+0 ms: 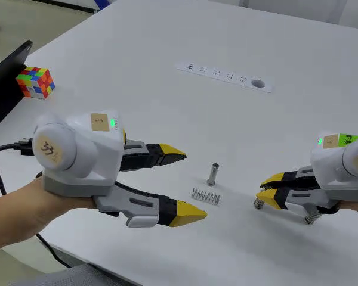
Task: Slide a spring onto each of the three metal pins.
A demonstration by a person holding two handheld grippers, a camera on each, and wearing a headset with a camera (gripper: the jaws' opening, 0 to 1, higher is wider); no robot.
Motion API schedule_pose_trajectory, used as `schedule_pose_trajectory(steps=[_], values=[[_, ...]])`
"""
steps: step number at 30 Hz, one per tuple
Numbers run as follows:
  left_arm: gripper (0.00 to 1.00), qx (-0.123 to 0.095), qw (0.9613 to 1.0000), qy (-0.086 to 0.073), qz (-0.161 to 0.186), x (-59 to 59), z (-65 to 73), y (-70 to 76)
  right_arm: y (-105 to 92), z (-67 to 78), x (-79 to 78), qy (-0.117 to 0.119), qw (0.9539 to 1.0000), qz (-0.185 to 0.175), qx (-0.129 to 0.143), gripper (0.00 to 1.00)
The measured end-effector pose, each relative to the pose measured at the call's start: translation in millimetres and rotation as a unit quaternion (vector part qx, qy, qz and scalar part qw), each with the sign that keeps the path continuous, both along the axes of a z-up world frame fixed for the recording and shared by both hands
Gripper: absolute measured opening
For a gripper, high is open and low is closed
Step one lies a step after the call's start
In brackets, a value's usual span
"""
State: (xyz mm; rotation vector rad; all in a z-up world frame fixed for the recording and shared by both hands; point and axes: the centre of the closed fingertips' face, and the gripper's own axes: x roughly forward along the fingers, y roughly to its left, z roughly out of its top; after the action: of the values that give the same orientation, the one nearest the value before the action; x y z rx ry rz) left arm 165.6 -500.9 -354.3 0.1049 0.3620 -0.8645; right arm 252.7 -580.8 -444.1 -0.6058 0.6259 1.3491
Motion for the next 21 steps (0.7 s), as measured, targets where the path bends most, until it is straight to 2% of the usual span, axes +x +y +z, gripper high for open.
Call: schedule_pose_trajectory(steps=[9, 21], values=[[0.61, 0.002, 0.9999, 0.004, 0.009, -3.5, -2.3, 5.0, -0.4, -4.9, 1.0, -0.002, 1.0000, 0.000, -0.003, 0.12], [0.61, 0.005, 0.9999, 0.002, 0.010, -10.0, 1.7, 2.0, -1.7, -7.8, 0.4, -0.003, 1.0000, -0.004, -0.005, 0.12]])
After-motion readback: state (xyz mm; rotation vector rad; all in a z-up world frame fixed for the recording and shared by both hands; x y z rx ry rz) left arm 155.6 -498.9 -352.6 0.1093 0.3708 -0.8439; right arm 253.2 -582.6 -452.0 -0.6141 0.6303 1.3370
